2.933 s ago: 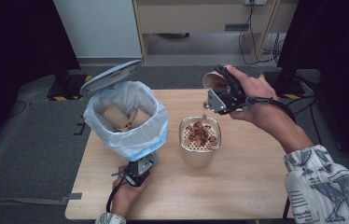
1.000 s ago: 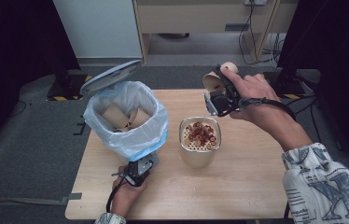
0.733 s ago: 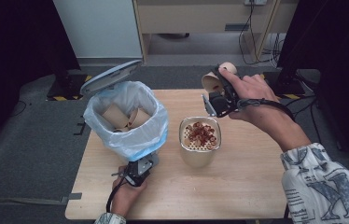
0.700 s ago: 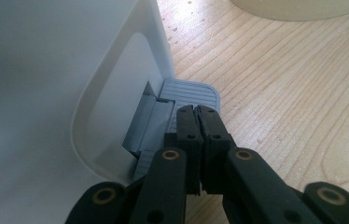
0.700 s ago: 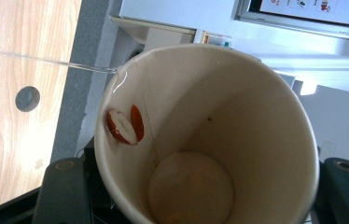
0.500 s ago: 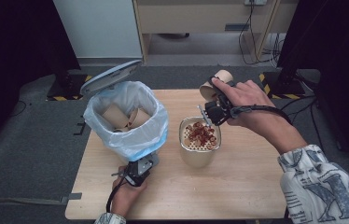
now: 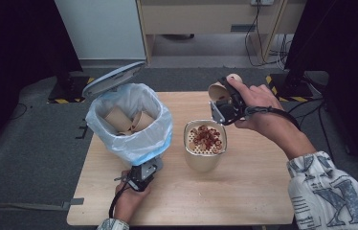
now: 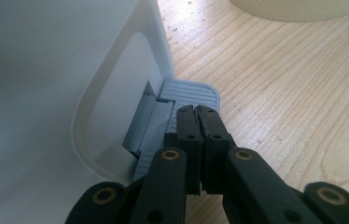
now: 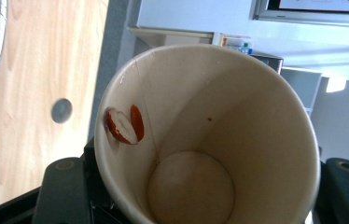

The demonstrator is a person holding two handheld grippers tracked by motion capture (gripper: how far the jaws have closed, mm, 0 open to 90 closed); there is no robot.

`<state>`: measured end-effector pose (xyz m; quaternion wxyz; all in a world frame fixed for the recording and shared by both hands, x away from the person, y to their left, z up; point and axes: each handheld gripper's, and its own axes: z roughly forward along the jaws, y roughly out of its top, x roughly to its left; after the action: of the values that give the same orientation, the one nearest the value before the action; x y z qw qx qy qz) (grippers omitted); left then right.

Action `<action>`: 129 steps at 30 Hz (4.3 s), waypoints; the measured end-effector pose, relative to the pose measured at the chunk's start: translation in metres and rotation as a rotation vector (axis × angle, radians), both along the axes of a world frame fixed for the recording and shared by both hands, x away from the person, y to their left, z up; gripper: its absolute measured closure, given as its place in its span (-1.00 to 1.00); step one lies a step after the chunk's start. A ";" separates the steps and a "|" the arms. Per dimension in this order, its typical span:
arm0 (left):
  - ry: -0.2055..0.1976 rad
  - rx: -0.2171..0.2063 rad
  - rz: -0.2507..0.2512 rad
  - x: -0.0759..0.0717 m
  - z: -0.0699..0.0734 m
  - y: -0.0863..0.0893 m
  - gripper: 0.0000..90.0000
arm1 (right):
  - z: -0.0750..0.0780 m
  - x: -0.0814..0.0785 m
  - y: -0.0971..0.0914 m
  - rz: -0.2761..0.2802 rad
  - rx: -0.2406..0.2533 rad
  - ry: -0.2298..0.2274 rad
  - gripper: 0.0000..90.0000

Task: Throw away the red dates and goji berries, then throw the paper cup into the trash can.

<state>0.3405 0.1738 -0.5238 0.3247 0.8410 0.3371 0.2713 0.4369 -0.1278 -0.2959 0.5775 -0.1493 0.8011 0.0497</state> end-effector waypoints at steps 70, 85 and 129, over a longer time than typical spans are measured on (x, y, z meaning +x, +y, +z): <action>-0.001 -0.021 0.028 -0.002 -0.001 -0.001 0.94 | -0.028 0.017 -0.051 -0.070 0.641 0.417 -0.28; 0.000 -0.015 0.025 -0.002 -0.001 -0.001 0.94 | -0.031 0.018 -0.065 -0.087 0.713 0.456 -0.28; -0.002 -0.017 0.026 -0.002 -0.001 -0.001 0.94 | -0.049 0.037 -0.132 -0.157 1.083 0.882 -0.29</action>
<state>0.3382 0.1730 -0.5252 0.3285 0.8336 0.3498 0.2734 0.4738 -0.2596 -0.3453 0.1937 0.2516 0.8316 0.4556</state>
